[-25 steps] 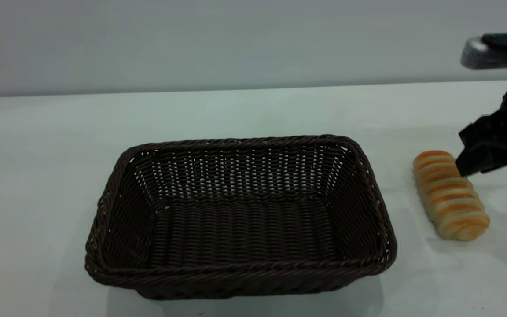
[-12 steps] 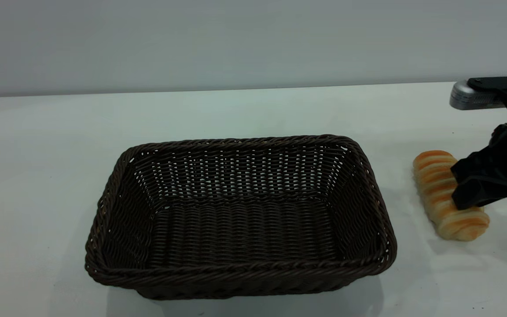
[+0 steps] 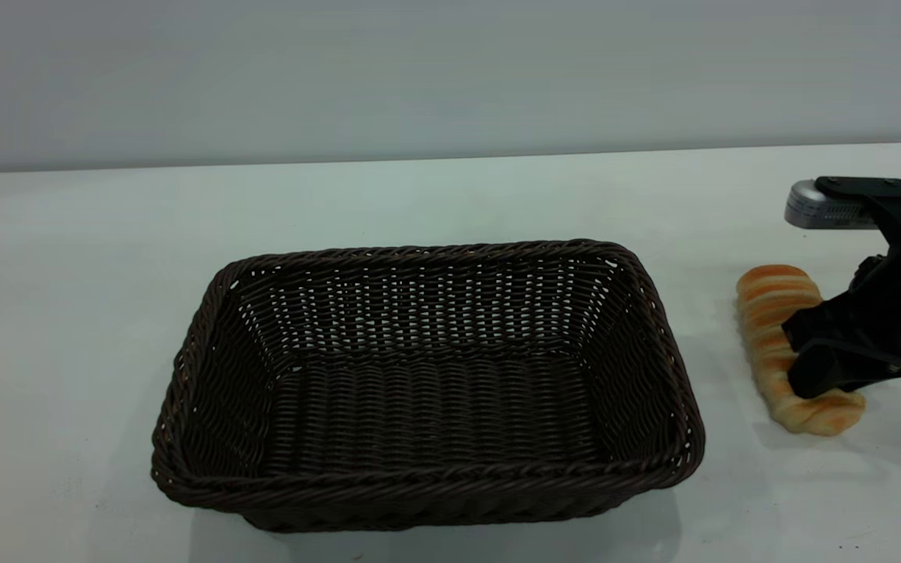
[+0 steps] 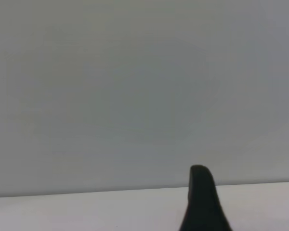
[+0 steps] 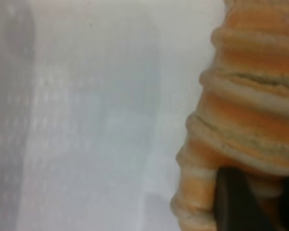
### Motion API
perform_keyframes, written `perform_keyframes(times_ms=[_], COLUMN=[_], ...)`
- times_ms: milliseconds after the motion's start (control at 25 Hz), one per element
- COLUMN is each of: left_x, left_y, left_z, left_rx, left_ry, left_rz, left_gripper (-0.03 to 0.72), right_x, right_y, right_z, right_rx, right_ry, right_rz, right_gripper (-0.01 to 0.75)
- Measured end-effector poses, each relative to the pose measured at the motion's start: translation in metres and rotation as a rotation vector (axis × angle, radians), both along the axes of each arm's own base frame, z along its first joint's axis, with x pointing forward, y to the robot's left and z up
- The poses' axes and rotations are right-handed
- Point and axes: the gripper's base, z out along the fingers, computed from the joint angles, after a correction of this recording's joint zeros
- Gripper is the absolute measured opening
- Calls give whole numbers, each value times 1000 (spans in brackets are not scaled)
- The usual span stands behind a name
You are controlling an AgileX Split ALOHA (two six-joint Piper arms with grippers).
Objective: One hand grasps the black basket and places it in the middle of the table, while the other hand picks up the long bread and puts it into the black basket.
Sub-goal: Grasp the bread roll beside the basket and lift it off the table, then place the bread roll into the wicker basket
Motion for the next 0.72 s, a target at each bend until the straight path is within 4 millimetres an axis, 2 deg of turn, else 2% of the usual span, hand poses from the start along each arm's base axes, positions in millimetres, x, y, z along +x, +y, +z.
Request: perform_keyframes(times_ms=[120, 240, 360, 600, 720], left_x=[0, 0, 0, 0, 0], left_y=[0, 0, 0, 0, 0], left_z=[0, 0, 0, 0, 1], left_rx=[0, 0, 0, 0, -1], left_ry=[0, 0, 0, -2, -8], left_rz=[0, 0, 0, 0, 0], left_gripper=[550, 550, 550, 550, 550], right_x=[1, 3, 7, 14, 8], right_y=[1, 1, 4, 12, 31], right_z=[2, 11, 33, 126, 166], right_rx=[-10, -10, -4, 61, 169], right_ry=[-9, -37, -101, -353, -429], right_rz=[7, 13, 40, 95, 199], right_gripper=[62, 30, 24, 22, 22])
